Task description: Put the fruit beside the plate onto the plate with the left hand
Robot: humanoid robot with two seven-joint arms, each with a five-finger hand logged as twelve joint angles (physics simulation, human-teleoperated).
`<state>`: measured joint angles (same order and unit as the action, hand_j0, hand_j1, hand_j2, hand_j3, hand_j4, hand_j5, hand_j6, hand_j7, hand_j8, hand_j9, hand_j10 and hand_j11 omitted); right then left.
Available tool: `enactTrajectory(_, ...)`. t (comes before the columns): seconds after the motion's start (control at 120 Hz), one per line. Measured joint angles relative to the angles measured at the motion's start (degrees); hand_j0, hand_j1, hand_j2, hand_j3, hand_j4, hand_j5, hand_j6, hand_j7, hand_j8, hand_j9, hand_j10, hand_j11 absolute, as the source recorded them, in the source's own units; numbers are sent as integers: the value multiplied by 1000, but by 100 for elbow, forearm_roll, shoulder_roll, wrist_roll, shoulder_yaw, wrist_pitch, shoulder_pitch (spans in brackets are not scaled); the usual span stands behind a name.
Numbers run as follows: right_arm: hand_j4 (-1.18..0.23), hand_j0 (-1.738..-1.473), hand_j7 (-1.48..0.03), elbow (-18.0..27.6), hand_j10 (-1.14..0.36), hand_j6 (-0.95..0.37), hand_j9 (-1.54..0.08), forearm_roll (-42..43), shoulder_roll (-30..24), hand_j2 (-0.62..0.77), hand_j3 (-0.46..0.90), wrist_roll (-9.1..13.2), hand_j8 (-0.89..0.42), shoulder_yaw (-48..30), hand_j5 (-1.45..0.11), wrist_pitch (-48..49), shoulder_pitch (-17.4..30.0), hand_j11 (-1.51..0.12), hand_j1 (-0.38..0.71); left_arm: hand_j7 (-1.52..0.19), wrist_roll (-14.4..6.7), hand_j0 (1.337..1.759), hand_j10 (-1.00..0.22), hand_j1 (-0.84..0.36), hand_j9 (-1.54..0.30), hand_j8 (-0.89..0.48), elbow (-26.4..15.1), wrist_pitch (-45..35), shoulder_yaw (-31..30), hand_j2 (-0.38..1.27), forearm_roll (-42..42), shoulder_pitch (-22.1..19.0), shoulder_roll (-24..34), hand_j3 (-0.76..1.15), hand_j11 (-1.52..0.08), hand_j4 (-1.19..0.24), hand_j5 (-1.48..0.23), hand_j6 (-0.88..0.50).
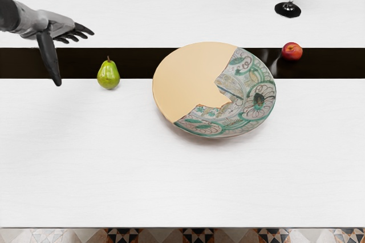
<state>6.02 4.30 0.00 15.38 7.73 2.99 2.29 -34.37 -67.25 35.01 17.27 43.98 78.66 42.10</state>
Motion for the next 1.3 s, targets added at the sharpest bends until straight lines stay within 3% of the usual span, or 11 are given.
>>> enactTrajectory(0.183, 0, -1658, 0, -3, 0, -1, 0, 0, 0, 0, 0, 0, 0, 1, 0, 0, 0, 0, -349, -26, -52, 1658, -23, 326, -26, -25, 42, -1, -33, 4, 1167, 123, -537, 0, -26, -24, -27, -25)
enactTrajectory(0.317, 0, -1658, 0, -4, 0, -1, 0, 0, 0, 0, 0, 0, 0, 0, 0, 0, -1, 0, -349, -27, -60, 1658, -23, 325, -26, -24, 194, -1, -45, 4, 1538, 192, -922, 0, -26, -24, -27, -25)
enactTrajectory(0.6, 0, -1658, 0, -4, 0, -1, 0, 0, 0, 0, 0, 0, 0, 0, 0, 0, 0, 0, -349, -28, -63, 1658, -23, 324, -28, -24, 1422, -12, -252, 5, 1824, 183, -2135, 0, -28, -24, -28, -25)
enactTrajectory(0.717, 0, -1658, 0, -4, 0, -1, 0, 0, 0, 0, 0, 0, 0, 0, 0, 0, 0, 0, -349, -28, -63, 1658, -24, 324, -28, -25, 1772, -123, -383, 5, 1871, 188, -2232, 0, -28, -24, -28, -25)
enactTrajectory(0.917, 0, -1658, 0, -4, 0, -1, 0, 0, 0, 0, 0, 0, 0, 0, 0, 0, 0, 0, -349, -29, 365, 1658, -24, 323, -29, -25, 2400, -319, -746, 5, 1890, 277, -2671, 0, -29, -24, -29, -25)
enactTrajectory(1.042, 0, -1658, 0, -4, 0, 0, 0, 0, 0, 0, 0, 0, 0, 2, 0, 0, 0, 0, -349, -32, 550, 1658, -26, 320, -32, -27, 2586, -470, -1072, 5, 1893, 256, -2788, 0, -32, -27, -32, -27)
enactTrajectory(1.3, 0, -1658, 0, -4, 0, -1, 0, 0, 0, 0, 0, 0, 0, 0, 0, 0, 0, 0, -349, -87, 674, 1658, -69, 269, -87, -70, 2658, -851, -1448, 14, 1893, 130, -3066, 0, -87, -69, -88, -70)
